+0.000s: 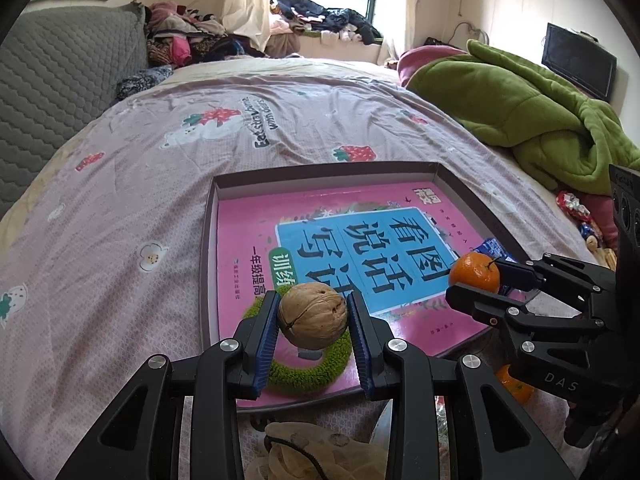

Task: Organize objects
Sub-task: 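Lower the walnut onto the ring with the left tool while the right tool lowers the tangerine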

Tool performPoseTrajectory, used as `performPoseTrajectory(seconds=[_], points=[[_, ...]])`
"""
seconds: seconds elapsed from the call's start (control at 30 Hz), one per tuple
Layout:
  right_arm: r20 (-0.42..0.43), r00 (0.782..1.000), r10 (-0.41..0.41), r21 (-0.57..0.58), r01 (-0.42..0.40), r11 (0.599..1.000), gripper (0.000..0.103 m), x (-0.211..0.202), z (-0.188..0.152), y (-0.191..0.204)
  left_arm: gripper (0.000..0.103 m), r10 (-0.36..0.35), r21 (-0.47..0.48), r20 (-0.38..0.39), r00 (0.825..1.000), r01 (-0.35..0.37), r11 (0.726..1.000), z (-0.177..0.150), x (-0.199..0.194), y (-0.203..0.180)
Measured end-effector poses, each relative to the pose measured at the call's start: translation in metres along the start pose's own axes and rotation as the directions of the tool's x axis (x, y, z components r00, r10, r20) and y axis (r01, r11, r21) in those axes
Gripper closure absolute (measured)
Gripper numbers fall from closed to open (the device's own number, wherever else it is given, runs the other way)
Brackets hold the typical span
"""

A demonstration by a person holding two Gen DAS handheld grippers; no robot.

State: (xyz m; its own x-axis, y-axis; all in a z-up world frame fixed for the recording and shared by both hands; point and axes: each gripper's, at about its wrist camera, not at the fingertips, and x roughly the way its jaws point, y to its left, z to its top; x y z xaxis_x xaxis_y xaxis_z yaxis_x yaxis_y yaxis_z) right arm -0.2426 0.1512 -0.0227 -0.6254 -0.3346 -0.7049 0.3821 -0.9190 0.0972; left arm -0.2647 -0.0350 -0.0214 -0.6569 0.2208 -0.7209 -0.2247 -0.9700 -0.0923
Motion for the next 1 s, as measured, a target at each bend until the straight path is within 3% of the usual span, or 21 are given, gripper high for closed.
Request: performPoseTrajectory(seconds=[0.47,1.0], points=[[-0.081,0.996,-0.025,0.027,0.027,0.999,0.064,0.018,-0.008,-0.006,0.068,-0.012,-0.009,-0.070,0.997,0.012,1.000,-0.007,0.017,0.001],[-0.109,0.993,-0.052,0.040,0.057,0.998,0.064,0.019,-0.008,-0.009,0.068,-0.020,-0.023,-0.113,0.993,0.018,1.000,-0.011,0.025,0.004]])
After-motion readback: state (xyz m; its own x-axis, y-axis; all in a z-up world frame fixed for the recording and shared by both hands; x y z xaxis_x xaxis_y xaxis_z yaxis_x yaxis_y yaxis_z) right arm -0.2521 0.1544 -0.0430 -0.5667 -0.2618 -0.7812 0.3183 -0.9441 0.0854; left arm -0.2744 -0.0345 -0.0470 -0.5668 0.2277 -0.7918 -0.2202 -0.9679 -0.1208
